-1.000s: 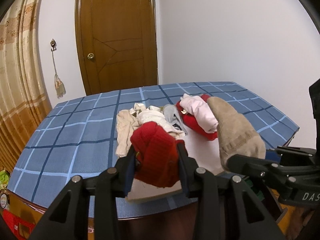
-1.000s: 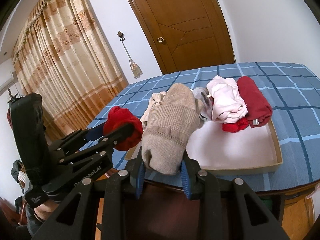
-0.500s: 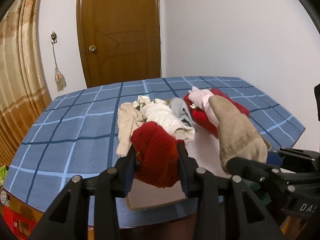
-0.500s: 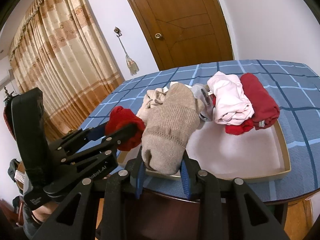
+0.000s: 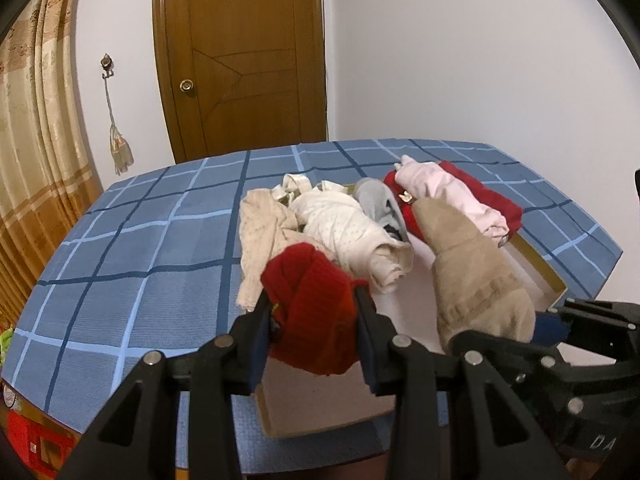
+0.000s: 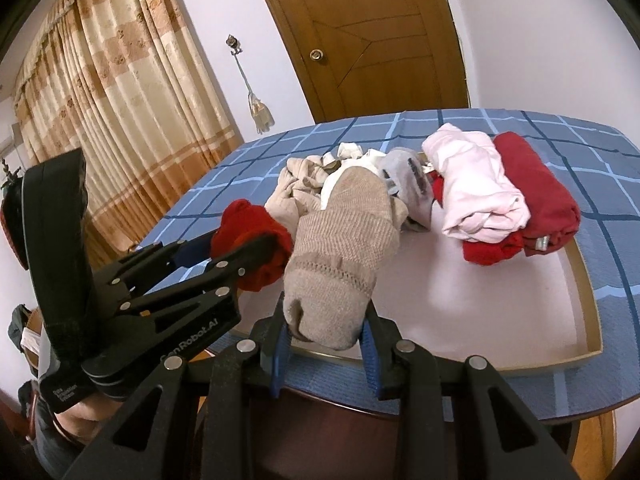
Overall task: Take underwear out of drawer
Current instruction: 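Carry both socks over the white tray and lower them beside the other clothes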
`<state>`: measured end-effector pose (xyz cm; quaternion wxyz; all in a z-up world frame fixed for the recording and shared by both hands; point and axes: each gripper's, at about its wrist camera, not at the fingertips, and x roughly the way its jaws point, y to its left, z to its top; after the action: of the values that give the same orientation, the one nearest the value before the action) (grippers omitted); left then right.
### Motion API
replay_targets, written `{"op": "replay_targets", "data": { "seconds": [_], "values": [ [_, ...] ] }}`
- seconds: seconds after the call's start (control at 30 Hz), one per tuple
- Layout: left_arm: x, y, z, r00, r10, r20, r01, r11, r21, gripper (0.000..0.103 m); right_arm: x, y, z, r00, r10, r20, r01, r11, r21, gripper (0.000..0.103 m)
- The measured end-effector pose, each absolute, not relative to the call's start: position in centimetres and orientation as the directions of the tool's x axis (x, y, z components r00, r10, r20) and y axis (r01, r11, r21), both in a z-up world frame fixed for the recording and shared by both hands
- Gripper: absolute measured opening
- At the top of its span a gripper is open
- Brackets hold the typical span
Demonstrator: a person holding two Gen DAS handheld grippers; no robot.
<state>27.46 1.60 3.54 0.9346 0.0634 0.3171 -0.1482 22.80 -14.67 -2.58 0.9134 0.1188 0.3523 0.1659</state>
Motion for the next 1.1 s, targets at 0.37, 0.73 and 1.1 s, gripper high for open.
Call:
{"op": "replay_targets", "data": {
  "seconds": [0.37,0.73,1.1],
  "values": [
    [29.1,1.0,1.8,0.722,-0.234,-0.651,0.347,0.937,0.049,0.036,25.2,-13.7,-4.7,0.654,0.387,-0.65,-0.223,0.92,0.323,0.034],
    [30.2,0.8,0.3,0.689,-0.23,-0.687,0.356,0.933,0.045,0.037,26.1,-13.3,-6.4,0.619,0.391,-0.681,-0.233,0.919,0.317,0.034],
    [30.5,1.3,-0.2,0.677,-0.226,-0.7,0.336,0.942,0.021,0.057,26.1,-12.9,-6.6,0.613,0.392,-0.687,-0.259,0.92,0.294,0.037]
  ]
}}
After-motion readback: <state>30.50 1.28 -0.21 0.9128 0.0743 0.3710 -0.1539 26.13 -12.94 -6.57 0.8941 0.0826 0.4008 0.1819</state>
